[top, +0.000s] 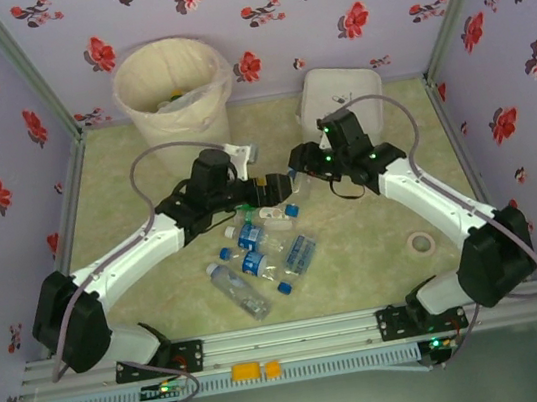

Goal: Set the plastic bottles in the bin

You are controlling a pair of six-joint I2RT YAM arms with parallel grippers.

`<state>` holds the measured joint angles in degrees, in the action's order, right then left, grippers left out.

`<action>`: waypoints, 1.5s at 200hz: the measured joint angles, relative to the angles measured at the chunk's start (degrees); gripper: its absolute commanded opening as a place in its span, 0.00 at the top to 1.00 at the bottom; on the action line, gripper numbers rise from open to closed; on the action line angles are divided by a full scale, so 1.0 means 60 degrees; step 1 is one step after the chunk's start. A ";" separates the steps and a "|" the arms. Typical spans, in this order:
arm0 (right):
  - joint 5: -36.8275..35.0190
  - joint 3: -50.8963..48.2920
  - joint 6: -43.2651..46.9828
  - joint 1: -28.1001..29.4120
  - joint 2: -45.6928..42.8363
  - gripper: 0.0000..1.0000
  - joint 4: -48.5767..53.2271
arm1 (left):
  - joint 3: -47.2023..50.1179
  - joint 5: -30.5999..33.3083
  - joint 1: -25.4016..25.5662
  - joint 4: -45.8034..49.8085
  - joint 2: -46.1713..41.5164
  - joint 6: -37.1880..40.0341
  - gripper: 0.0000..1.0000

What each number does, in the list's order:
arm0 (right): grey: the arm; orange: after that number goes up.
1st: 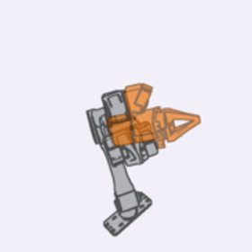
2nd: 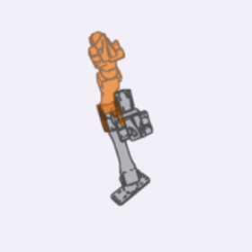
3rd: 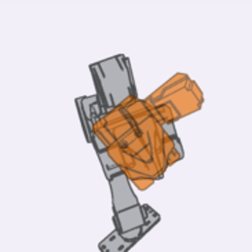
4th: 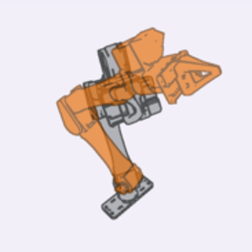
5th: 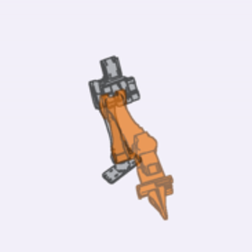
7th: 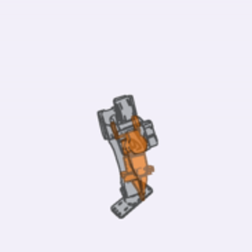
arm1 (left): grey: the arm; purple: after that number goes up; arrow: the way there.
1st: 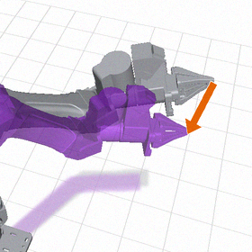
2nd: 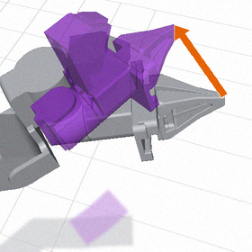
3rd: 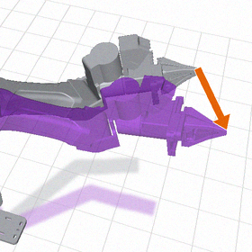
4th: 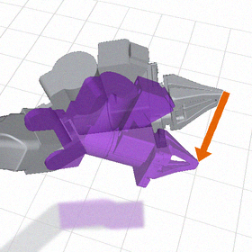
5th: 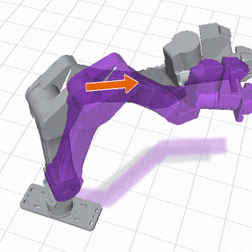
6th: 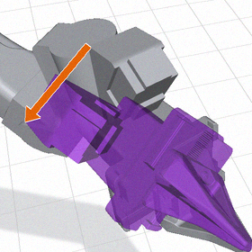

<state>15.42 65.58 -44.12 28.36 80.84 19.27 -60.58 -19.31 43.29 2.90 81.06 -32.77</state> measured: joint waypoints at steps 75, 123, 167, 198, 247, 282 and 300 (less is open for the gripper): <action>0.0852 0.0011 -0.0404 0.0004 0.0007 0.52 -0.0608 | -0.0994 -0.0546 0.0226 0.0397 0.1195 0.0321 0.05; 0.0907 -0.0117 -0.0492 0.0004 -0.0277 0.51 -0.0750 | -0.1213 -0.0769 0.0251 0.0463 0.1526 0.0521 0.38; 0.0951 -0.0222 -0.0619 -0.0004 -0.0324 0.35 -0.0787 | -0.1271 -0.0787 0.0291 0.0543 0.1526 0.0532 0.52; 0.1016 -0.0299 -0.0688 -0.0248 -0.0448 0.25 -0.0776 | -0.1257 -0.0408 0.0295 0.0543 0.1479 0.0532 0.55; 0.1060 -0.0430 -0.0681 -0.1402 -0.1410 0.03 -0.0732 | -0.1049 0.0404 -0.0066 0.0696 0.0845 0.0532 0.58; 0.0608 -0.1005 -0.0590 -0.1719 -0.2014 0.00 -0.0557 | -0.1916 0.0667 -0.0871 0.1344 0.0692 0.0714 0.60; 0.0605 -0.1515 -0.0667 -0.1719 -0.2084 0.00 -0.0616 | -0.3064 0.0725 -0.1290 0.1807 0.0750 0.0976 0.62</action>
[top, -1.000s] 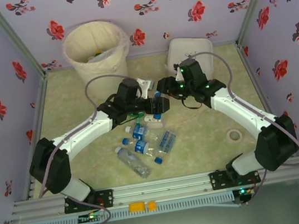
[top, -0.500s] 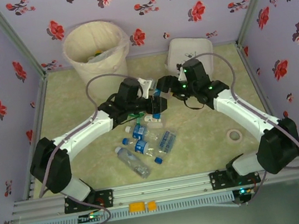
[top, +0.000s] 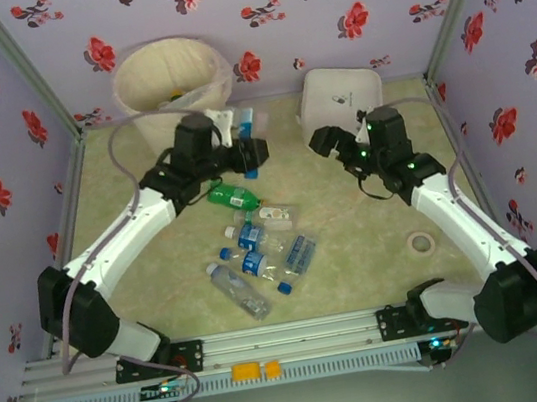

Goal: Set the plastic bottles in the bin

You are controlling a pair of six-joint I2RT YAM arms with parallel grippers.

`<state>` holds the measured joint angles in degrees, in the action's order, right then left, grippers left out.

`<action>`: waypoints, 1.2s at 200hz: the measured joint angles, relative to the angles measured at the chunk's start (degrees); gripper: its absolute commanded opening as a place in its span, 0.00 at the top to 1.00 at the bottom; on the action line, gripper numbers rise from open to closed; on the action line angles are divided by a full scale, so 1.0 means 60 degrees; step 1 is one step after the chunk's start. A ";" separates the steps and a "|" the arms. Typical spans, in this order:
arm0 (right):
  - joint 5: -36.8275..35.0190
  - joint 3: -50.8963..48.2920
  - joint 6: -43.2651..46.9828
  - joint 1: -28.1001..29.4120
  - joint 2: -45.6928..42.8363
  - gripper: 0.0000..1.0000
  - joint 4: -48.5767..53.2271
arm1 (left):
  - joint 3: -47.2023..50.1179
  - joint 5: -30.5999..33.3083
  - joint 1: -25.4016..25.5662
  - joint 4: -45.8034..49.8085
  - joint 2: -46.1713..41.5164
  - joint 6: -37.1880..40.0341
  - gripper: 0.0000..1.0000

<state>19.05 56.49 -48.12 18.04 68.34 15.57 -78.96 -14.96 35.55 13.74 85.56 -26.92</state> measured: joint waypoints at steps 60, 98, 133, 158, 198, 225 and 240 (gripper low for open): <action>0.0004 -0.1508 -0.0514 0.0040 -0.0015 0.00 -0.0215 | -0.5563 0.0036 -0.2044 0.1916 0.1690 0.0871 0.62; 0.0000 -0.1570 -0.0521 0.0058 -0.0273 0.00 -0.0321 | -0.8980 0.0266 -0.3115 0.3854 0.3916 0.1249 0.62; -0.0036 -0.1545 -0.0415 0.0058 -0.0372 0.00 -0.0328 | -1.0415 0.1180 -0.3417 0.5482 0.5300 0.1869 0.61; -0.0066 -0.1417 -0.0204 0.0066 -0.0372 0.00 -0.0102 | -1.0531 0.1745 -0.3537 0.6335 0.5719 0.2135 0.58; -0.0299 -0.1402 -0.0047 0.0066 -0.0514 0.00 0.0175 | -1.0673 0.2084 -0.3861 0.7096 0.6222 0.2193 0.37; -0.0466 -0.1304 0.0022 0.0066 -0.0415 0.00 0.0506 | -1.0684 0.2131 -0.3916 0.7308 0.6324 0.2262 0.12; -0.0463 -0.1286 0.0025 0.0066 -0.0295 0.00 0.0532 | -1.0779 0.2127 -0.3898 0.7326 0.6317 0.2269 0.01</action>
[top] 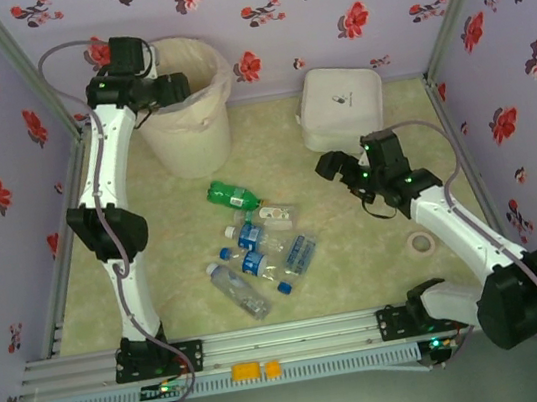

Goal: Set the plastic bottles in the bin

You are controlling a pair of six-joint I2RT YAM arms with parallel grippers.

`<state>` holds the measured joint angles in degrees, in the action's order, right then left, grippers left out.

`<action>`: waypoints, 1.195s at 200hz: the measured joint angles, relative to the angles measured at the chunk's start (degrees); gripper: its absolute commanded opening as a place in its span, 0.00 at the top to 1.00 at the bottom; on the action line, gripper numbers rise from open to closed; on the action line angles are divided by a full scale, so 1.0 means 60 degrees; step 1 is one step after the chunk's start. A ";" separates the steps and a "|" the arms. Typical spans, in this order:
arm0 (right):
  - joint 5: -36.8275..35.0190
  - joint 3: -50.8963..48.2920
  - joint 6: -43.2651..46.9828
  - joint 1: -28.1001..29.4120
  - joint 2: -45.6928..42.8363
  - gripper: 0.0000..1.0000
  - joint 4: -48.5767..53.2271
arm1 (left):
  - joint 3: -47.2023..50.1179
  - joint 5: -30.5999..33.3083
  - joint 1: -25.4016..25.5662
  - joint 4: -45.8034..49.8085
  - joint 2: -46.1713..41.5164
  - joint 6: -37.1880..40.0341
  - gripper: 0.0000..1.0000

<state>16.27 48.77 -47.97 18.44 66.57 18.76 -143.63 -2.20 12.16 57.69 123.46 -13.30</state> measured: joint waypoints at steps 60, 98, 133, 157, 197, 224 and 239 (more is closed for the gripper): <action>-0.0029 0.0000 0.0109 0.0200 0.0433 0.00 -0.0178 | 0.0637 -0.0018 0.0091 -0.0055 -0.1049 0.0044 0.00; -0.0375 0.0288 0.0361 0.0769 0.1122 0.00 -0.0076 | 0.3060 -0.0033 0.0390 -0.0787 -0.3694 0.0047 0.00; -0.0433 0.0987 0.0656 0.1027 0.1898 0.00 0.0109 | 0.6422 -0.0138 0.0933 -0.1985 -0.6426 -0.0364 0.00; -0.0466 0.1206 0.0823 0.1198 0.2193 0.00 0.0102 | 0.9092 -0.0251 0.1417 -0.2845 -0.7930 -0.1341 0.00; -0.0466 0.1304 0.0834 0.1468 0.2514 0.00 0.0098 | 1.3715 0.0029 0.3067 -0.3534 -0.9825 -0.3832 0.00; -0.0459 0.1355 0.0980 0.1603 0.2728 0.00 0.0102 | 1.5354 0.0834 0.4503 -0.3056 -1.0659 -0.5431 0.00; -0.0441 0.1359 0.1075 0.1628 0.2860 0.00 0.0106 | 1.5711 0.1246 0.5264 -0.2677 -1.1030 -0.6196 0.00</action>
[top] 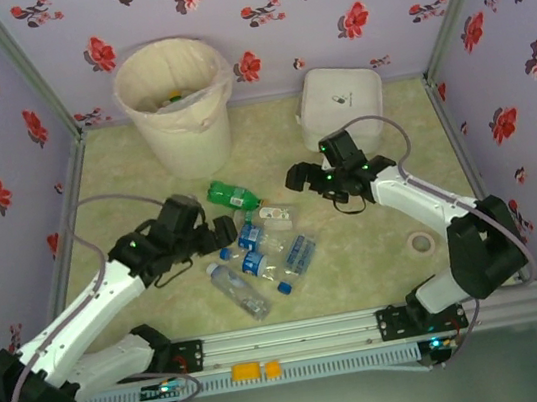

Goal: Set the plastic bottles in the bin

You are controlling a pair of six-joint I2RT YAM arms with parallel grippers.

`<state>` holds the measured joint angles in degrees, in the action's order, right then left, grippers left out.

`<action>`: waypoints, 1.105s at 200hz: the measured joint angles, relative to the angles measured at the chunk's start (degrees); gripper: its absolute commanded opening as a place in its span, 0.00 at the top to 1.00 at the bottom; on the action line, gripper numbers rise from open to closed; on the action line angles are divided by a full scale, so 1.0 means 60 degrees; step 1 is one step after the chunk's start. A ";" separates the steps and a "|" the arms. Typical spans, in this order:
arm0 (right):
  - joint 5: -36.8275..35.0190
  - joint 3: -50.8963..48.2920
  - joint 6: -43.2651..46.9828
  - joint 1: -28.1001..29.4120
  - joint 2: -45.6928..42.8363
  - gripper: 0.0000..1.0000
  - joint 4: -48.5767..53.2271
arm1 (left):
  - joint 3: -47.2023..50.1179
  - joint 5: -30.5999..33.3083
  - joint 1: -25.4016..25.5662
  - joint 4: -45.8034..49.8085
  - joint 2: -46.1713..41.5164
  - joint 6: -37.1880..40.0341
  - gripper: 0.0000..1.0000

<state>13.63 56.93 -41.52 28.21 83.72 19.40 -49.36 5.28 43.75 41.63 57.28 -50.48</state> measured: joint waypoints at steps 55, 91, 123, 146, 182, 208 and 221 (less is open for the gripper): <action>0.0120 -0.0025 0.0215 0.0058 0.0255 0.00 0.0138 | 0.0390 0.0608 0.2087 0.1191 -0.0229 -0.1971 0.00; 0.0117 -0.0608 0.0208 0.0095 -0.0160 0.00 -0.0204 | 0.0863 0.0619 0.2546 0.1311 -0.0229 -0.2892 0.00; 0.0076 -0.0645 0.0219 0.0095 -0.0259 0.00 -0.0222 | 0.1494 0.0514 0.2550 0.1166 -0.0004 -0.3362 0.00; 0.0040 -0.0674 0.0211 0.0095 -0.0310 0.00 -0.0273 | 0.1650 0.0393 0.2550 0.0929 0.0572 -0.3351 0.00; 0.0000 -0.1147 0.0157 0.0095 -0.0998 0.00 -0.0576 | 0.2073 0.0200 0.2550 0.0259 0.1158 -0.3395 0.02; 0.0000 -0.1366 0.0142 0.0095 -0.1359 0.00 -0.0805 | 0.2375 0.0149 0.2546 -0.0667 0.1271 -0.3599 0.10; -0.0022 -0.1410 0.0142 0.0095 -0.1457 0.00 -0.0816 | 0.2503 0.0109 0.2546 -0.1100 0.1351 -0.3643 0.13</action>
<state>13.50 48.47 -40.66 28.77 74.98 14.50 -34.35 5.93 59.02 35.03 65.39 -72.34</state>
